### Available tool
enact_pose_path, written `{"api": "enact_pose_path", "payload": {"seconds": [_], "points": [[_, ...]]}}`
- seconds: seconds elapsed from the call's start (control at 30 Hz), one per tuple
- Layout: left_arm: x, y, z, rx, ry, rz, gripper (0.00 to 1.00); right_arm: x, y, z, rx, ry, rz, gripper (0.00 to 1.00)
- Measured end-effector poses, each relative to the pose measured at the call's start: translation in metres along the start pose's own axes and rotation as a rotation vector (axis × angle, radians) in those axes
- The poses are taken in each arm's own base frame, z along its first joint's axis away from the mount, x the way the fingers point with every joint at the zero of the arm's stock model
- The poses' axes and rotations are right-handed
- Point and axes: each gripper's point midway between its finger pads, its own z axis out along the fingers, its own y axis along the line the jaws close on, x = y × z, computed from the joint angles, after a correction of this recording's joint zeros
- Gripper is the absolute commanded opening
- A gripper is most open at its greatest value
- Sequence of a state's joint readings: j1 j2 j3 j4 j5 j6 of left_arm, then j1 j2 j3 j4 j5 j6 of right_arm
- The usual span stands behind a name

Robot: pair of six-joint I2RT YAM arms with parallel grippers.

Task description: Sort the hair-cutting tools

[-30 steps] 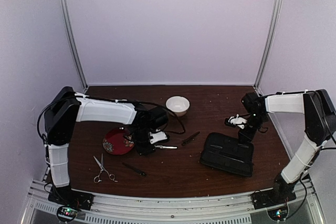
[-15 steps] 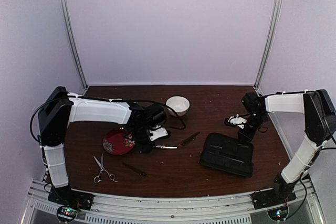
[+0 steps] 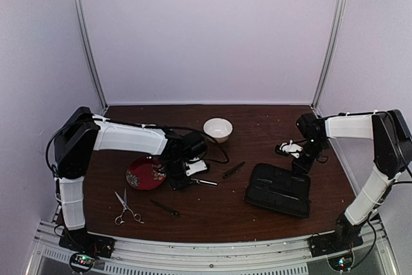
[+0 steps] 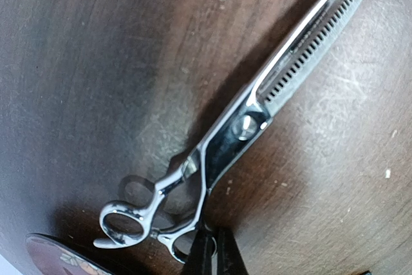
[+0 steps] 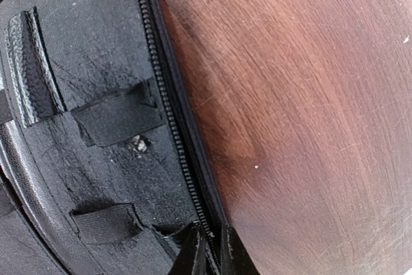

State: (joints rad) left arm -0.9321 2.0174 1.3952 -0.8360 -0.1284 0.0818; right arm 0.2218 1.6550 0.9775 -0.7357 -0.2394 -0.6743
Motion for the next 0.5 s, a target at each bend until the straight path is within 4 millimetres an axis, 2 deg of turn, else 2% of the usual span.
{"api": "enact_pose_path", "payload": {"seconds": [0.33, 0.5], "points": [[0.003, 0.002, -0.003, -0.013, 0.009, -0.003, 0.0, -0.004, 0.005, -0.006, -0.015, -0.028, -0.016, 0.0], [0.006, 0.003, -0.023, -0.012, 0.001, -0.019, 0.0, -0.011, 0.014, -0.017, -0.016, -0.072, -0.045, 0.0]]}}
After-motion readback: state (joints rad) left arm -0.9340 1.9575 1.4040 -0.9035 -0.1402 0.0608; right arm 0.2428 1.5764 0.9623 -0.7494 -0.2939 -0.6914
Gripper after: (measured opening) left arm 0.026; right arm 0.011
